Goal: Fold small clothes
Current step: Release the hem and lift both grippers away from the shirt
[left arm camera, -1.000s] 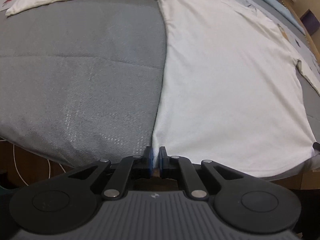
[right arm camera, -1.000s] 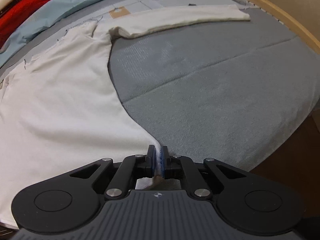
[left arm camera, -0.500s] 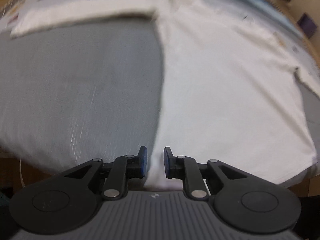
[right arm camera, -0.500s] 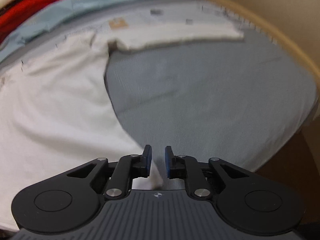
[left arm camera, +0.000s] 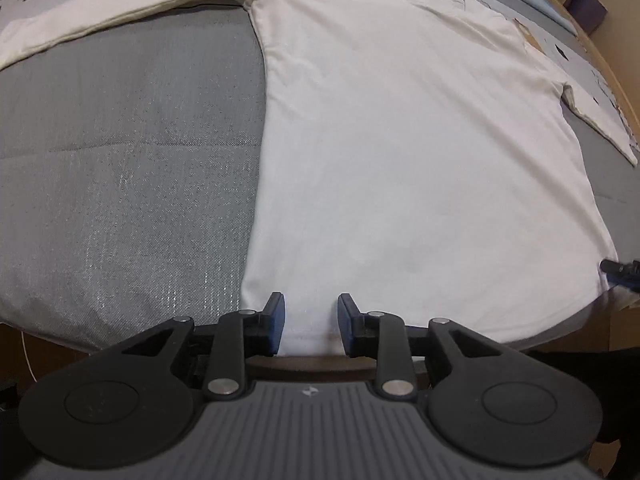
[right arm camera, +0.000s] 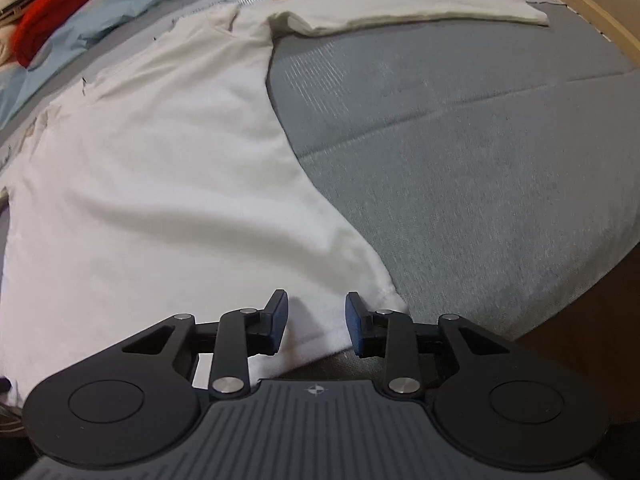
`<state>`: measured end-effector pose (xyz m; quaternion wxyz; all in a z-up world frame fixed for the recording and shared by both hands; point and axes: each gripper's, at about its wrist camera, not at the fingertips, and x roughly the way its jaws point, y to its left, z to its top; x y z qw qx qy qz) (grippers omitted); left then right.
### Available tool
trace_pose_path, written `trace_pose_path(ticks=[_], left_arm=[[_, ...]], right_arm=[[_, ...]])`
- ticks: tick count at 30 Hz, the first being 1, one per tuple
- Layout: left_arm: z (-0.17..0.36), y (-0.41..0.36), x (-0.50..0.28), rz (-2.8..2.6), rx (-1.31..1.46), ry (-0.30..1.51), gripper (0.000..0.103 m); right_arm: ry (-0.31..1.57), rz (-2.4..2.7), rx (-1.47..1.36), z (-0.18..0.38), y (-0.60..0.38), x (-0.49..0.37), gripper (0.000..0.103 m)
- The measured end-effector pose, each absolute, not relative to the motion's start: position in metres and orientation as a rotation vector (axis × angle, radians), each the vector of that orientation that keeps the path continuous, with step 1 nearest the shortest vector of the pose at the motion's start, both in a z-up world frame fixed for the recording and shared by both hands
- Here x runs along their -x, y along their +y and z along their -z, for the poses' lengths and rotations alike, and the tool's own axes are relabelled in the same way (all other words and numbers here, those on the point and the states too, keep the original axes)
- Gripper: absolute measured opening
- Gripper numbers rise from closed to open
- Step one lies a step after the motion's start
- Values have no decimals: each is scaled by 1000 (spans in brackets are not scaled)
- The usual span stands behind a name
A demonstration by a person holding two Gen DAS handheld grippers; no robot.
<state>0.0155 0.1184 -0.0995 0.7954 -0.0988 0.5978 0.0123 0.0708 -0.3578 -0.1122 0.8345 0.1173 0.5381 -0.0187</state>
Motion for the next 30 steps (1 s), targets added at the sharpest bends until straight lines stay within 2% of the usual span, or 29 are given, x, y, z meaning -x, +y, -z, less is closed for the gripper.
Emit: trace_pose_path(ticks=[4, 6, 8, 11, 16, 20, 22, 28, 30], left_arm=[[103, 110, -18, -46, 175, 1305, 33], [87, 107, -18, -46, 186, 1216, 33], [68, 107, -17, -51, 195, 1109, 44], [44, 106, -13, -72, 178, 948, 52], [-5, 104, -23, -68, 106, 729, 57], [-37, 115, -45, -121, 89, 629, 60], [-45, 132, -60, -136, 112, 624, 62], [-19, 209, -106, -159, 164, 618, 61], [2, 242, -112, -158, 200, 657, 33]], right_arm=[[1100, 44, -245, 101, -354, -70, 33], [1040, 41, -278, 87, -352, -63, 33], [947, 7, -317, 67, -356, -61, 33], [790, -34, -294, 33, -356, -61, 33], [530, -135, -196, -28, -363, -61, 33], [396, -142, -116, -60, -374, -71, 49], [358, -117, -78, -65, -375, -75, 52], [430, -60, -176, -56, -367, -93, 53], [455, -49, -180, -53, -358, -101, 53]])
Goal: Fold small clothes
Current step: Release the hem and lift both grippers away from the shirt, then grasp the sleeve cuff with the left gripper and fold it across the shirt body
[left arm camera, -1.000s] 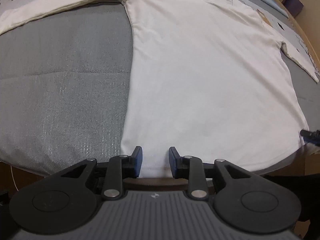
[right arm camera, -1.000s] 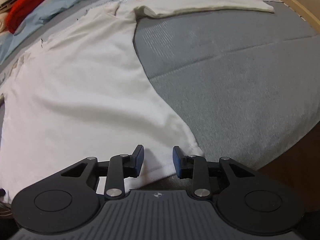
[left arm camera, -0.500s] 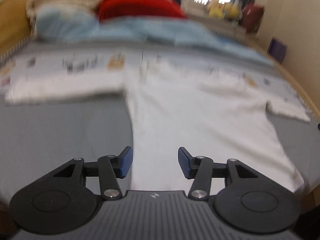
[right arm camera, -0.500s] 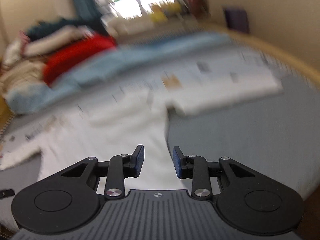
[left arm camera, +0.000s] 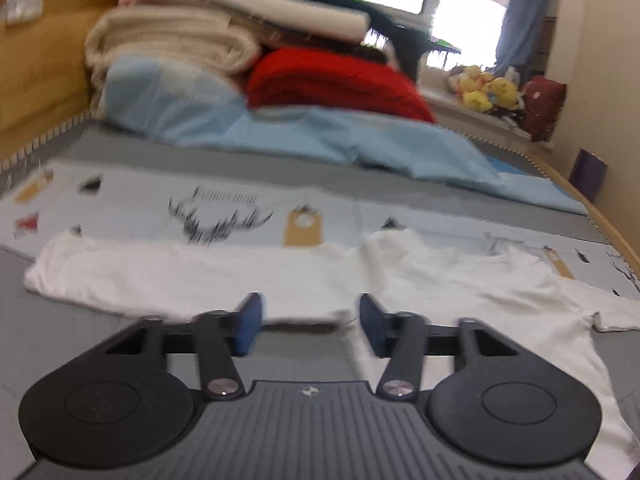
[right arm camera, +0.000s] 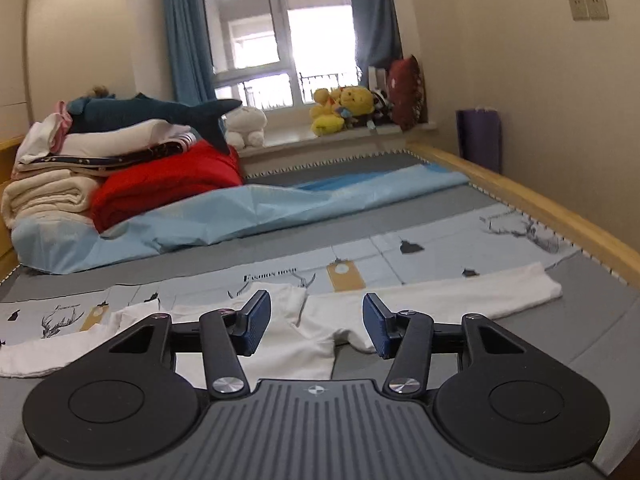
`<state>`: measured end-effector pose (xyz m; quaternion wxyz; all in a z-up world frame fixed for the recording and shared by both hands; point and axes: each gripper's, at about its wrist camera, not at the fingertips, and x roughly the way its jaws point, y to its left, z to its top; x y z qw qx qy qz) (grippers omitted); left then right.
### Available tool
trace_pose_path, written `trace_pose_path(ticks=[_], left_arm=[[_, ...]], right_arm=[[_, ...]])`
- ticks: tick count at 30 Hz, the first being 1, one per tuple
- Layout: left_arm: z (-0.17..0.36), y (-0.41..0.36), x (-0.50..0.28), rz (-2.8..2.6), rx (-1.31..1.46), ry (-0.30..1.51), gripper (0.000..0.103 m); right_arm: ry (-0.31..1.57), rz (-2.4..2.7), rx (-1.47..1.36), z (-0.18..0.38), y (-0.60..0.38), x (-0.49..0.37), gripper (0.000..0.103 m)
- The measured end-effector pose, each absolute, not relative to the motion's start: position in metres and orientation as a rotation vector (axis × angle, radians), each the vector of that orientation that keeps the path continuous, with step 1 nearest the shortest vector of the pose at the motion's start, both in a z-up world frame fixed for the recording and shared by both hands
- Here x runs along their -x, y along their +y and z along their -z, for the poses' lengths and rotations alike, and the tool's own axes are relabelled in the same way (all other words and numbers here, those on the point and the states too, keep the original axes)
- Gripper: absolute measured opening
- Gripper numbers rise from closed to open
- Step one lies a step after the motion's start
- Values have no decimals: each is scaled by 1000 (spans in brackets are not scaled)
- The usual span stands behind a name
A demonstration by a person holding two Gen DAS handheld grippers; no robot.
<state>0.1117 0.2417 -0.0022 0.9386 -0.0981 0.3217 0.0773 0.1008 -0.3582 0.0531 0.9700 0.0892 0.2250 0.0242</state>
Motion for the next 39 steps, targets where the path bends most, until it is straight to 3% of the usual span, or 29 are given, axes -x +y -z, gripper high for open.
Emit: trace_pose_path(ticks=[1, 4, 8, 10, 13, 17, 25, 27, 29, 30, 37, 39], left_arm=[[11, 256, -118, -173, 208, 687, 10], [29, 298, -128, -236, 204, 666, 7], [52, 362, -138, -370, 284, 652, 8], [61, 395, -137, -464, 335, 625, 8], [79, 445, -131, -588, 429, 594, 11], [103, 496, -125, -723, 503, 600, 35], [126, 549, -113, -846, 629, 541, 40], [126, 558, -112, -865, 664, 515, 37], [126, 561, -115, -874, 669, 520, 12], [125, 561, -117, -851, 672, 529, 5], [52, 515, -134, -740, 585, 431, 4], [17, 485, -139, -663, 554, 404, 4]], right_arm=[[461, -44, -180, -52, -352, -103, 53], [476, -27, -168, -50, -337, -115, 52], [491, -19, -181, -47, -323, -129, 38], [510, -24, -208, -45, -321, -136, 37], [549, -44, -243, -40, -317, -147, 37], [552, -56, -168, -42, -304, -153, 37], [563, -65, -37, -40, -297, -158, 37], [571, -56, -42, -40, -299, -158, 37], [575, -51, -47, -40, -300, -158, 37], [574, -50, -46, -40, -300, -157, 37], [553, -74, -40, -45, -297, -152, 35], [550, -85, -46, -47, -297, -149, 27]])
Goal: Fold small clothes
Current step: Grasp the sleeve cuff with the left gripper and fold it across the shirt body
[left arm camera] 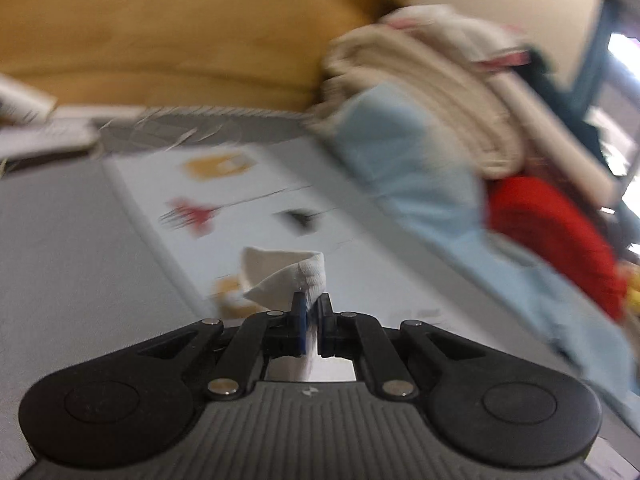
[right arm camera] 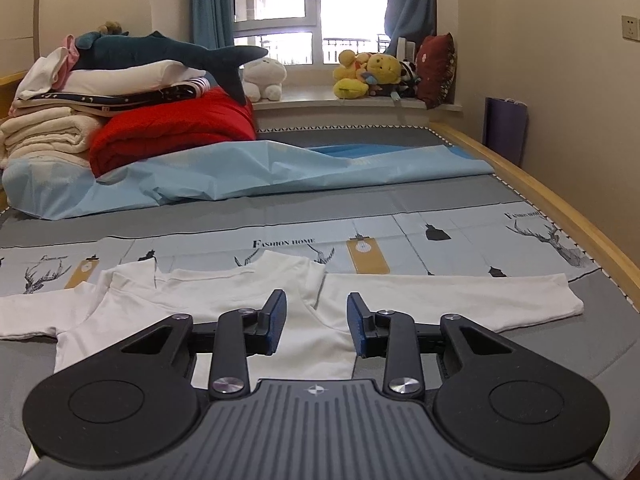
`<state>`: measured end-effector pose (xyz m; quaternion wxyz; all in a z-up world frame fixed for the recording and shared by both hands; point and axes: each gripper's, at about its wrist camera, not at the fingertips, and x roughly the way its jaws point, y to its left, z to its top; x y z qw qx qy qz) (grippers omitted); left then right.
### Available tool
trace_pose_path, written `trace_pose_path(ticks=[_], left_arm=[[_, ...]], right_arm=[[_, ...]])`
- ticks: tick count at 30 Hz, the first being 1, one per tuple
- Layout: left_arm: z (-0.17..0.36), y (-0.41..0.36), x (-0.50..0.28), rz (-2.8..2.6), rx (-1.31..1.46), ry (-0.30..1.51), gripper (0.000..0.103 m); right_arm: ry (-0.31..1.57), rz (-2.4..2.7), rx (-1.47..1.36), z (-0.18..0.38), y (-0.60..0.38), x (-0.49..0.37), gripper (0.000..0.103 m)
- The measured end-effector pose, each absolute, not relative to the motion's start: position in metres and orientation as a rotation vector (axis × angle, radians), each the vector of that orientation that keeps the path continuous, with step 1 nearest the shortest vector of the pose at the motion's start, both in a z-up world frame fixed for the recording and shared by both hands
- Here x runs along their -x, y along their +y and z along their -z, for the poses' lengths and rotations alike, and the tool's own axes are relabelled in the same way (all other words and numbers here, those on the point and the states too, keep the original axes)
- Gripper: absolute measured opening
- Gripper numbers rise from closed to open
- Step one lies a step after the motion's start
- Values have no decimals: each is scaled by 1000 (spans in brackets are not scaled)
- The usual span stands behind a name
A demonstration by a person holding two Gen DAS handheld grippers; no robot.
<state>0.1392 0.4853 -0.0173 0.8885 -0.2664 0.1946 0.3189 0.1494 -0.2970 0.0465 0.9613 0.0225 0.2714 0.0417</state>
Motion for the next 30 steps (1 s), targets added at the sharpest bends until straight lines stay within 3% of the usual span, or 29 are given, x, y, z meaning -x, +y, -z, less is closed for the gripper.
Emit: trace_pose_path(ticks=[5, 10, 14, 20, 27, 30], left_arm=[[-58, 379, -143, -462, 443, 420, 4], [-88, 259, -130, -278, 420, 468, 4], [-65, 172, -134, -129, 384, 513, 4], [-6, 87, -178, -6, 321, 748, 4], [11, 57, -212, 81, 400, 736, 4], [9, 44, -222, 214, 404, 778, 9]], right_arm=[[556, -147, -89, -49, -297, -139, 7], [568, -193, -104, -49, -296, -127, 6], [620, -213, -133, -42, -300, -124, 6], [679, -208, -152, -30, -306, -131, 6], [737, -229, -162, -9, -291, -156, 6], [755, -264, -189, 2, -279, -172, 6]])
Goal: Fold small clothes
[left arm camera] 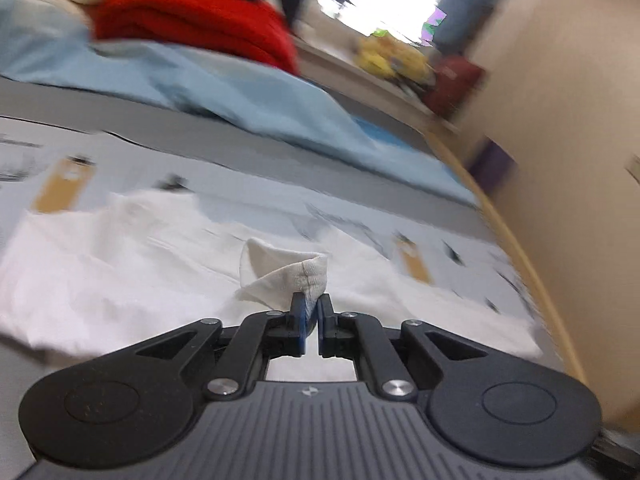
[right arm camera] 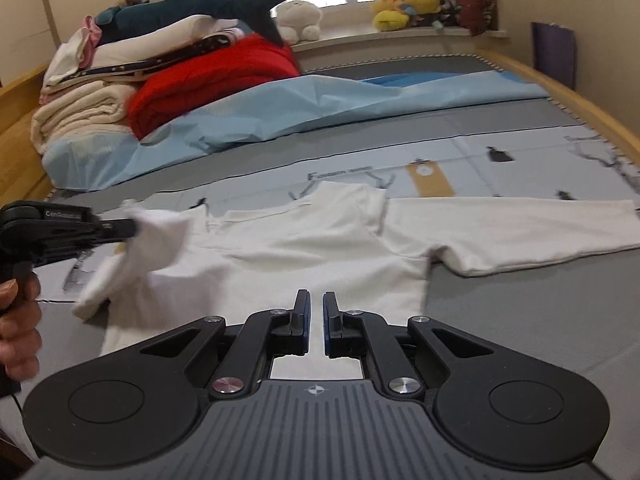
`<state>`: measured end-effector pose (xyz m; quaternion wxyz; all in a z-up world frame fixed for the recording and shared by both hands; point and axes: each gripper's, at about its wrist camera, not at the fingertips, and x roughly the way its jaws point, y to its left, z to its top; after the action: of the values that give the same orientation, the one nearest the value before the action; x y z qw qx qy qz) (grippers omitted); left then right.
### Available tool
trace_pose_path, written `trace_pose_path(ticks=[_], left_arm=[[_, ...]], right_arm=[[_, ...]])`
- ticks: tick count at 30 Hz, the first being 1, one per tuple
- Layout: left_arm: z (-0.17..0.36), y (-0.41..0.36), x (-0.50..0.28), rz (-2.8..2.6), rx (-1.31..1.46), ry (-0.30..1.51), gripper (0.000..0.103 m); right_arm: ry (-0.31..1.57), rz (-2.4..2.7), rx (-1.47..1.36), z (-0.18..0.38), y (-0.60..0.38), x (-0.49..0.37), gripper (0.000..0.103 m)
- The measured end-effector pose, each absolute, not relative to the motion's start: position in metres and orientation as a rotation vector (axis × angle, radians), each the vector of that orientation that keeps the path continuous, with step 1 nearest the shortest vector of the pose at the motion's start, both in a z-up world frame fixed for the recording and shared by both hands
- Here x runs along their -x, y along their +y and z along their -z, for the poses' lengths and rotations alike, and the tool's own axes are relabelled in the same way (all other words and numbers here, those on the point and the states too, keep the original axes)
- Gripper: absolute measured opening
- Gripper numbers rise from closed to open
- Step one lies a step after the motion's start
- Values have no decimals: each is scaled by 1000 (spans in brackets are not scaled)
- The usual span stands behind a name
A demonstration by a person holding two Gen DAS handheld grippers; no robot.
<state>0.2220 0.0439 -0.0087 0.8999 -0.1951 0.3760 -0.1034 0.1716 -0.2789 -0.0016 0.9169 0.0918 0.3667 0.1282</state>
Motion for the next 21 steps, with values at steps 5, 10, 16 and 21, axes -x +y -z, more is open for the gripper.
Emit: trace_pose_path(ticks=[5, 10, 16, 21], left_arm=[[11, 76, -231, 127, 410, 799, 26], [16, 134, -231, -54, 450, 812, 26], [2, 180, -229, -161, 437, 785, 26], [-12, 205, -220, -245, 437, 741, 26]], right_arm=[[857, -290, -263, 36, -254, -202, 7], [968, -314, -359, 76, -226, -233, 7], [1095, -294, -360, 121, -192, -265, 27], [1021, -312, -248, 117, -168, -268, 6]])
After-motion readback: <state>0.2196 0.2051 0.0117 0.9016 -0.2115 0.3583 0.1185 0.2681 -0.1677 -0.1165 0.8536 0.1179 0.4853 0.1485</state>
